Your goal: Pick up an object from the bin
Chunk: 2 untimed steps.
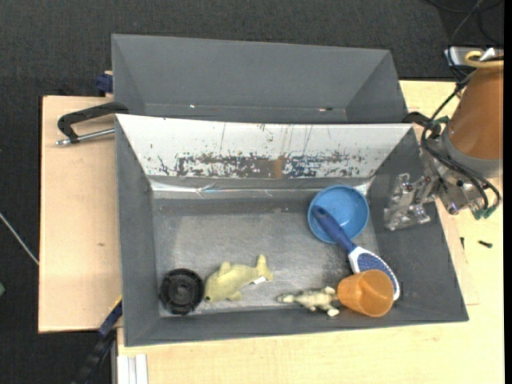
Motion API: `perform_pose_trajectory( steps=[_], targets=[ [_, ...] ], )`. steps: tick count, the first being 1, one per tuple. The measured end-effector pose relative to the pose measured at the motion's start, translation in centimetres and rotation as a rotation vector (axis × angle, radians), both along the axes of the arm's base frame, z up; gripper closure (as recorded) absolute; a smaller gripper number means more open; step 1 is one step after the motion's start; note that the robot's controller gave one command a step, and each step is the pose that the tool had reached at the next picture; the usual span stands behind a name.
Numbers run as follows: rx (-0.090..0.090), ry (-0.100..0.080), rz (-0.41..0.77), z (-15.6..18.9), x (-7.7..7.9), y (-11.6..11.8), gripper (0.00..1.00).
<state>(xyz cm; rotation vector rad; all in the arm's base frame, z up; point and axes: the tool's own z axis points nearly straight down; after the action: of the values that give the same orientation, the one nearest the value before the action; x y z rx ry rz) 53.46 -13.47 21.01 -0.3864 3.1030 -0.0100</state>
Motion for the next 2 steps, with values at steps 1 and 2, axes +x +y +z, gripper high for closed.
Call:
perform_pose_trajectory(
  steps=[1, 2],
  targets=[
    [0.005, 0.009, 0.002, -0.4, -0.2, 0.3, 0.0],
    [-0.001, 0.008, 0.278, -11.4, 2.1, 1.3, 0.0]
  ],
)
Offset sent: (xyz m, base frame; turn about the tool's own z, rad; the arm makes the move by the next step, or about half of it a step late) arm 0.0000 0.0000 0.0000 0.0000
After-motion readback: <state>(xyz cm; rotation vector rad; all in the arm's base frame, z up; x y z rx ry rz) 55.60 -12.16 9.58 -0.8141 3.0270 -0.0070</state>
